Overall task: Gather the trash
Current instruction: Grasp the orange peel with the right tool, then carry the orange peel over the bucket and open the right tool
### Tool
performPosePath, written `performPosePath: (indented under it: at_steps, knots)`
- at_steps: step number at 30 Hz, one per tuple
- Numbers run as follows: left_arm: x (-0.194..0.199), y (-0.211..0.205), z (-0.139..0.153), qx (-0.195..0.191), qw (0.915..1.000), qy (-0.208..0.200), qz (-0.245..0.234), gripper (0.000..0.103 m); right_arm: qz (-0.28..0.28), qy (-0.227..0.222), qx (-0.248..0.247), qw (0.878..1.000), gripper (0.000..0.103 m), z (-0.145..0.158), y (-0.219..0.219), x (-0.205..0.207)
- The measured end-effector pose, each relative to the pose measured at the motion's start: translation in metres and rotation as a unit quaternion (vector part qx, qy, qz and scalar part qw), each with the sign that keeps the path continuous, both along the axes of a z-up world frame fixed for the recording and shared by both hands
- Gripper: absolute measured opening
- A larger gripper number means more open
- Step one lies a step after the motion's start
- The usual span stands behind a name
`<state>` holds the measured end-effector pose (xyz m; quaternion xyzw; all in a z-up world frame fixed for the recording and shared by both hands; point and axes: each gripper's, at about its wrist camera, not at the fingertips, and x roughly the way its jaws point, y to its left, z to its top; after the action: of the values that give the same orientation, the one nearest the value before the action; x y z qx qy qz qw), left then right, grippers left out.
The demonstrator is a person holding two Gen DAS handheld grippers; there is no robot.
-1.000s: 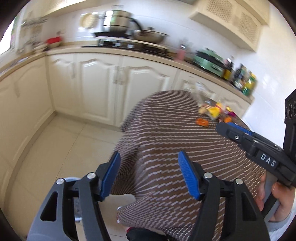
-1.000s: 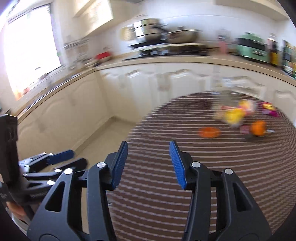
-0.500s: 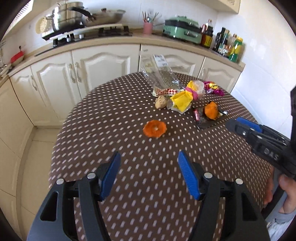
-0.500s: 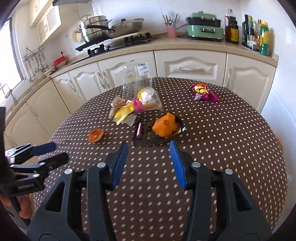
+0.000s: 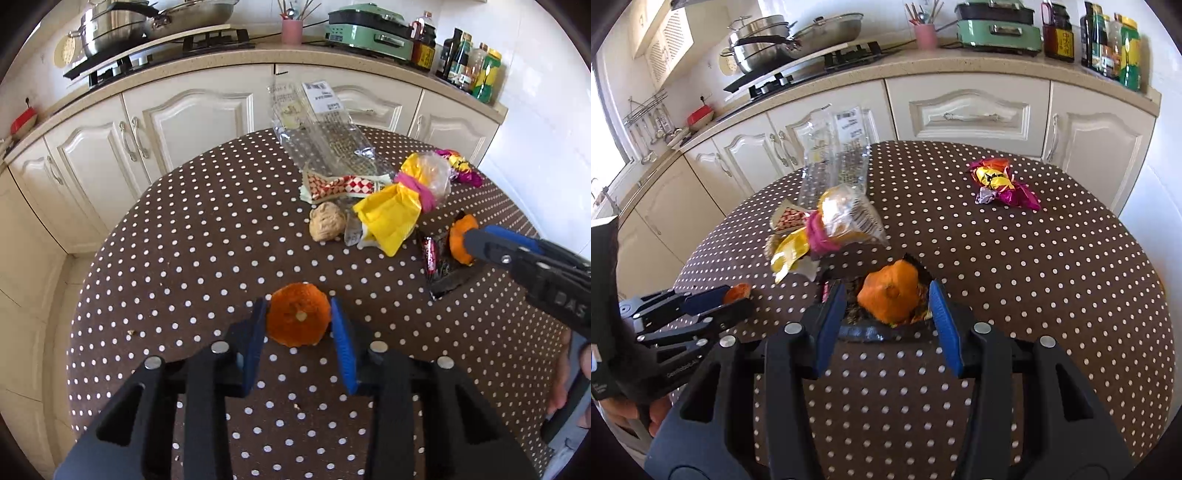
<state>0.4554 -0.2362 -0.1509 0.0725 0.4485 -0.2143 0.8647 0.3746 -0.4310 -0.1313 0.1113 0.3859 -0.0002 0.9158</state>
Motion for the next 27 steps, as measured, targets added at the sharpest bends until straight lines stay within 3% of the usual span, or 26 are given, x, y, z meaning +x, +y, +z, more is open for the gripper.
performPosePath:
  at_steps: [9,16,22,27]
  knots:
    - [-0.011,0.019,0.010,-0.038,0.9993,0.004,-0.001,0.034,0.010,0.022,-0.025,0.999,0.038,-0.009,0.008,0.013]
    - [-0.033,0.052,0.037,-0.066,0.9977,-0.017,0.001,0.034,0.005,-0.014,-0.027,1.000,0.037,0.012,0.015,-0.006]
    - [-0.055,0.109,0.054,-0.096,0.9946,-0.029,0.027,0.034,0.058,-0.040,-0.024,0.997,0.037,0.039,0.073,-0.029]
    - [-0.075,0.180,0.056,-0.113,0.9908,-0.031,0.067,0.034,0.136,-0.034,-0.008,0.990,0.037,0.040,0.159,-0.033]
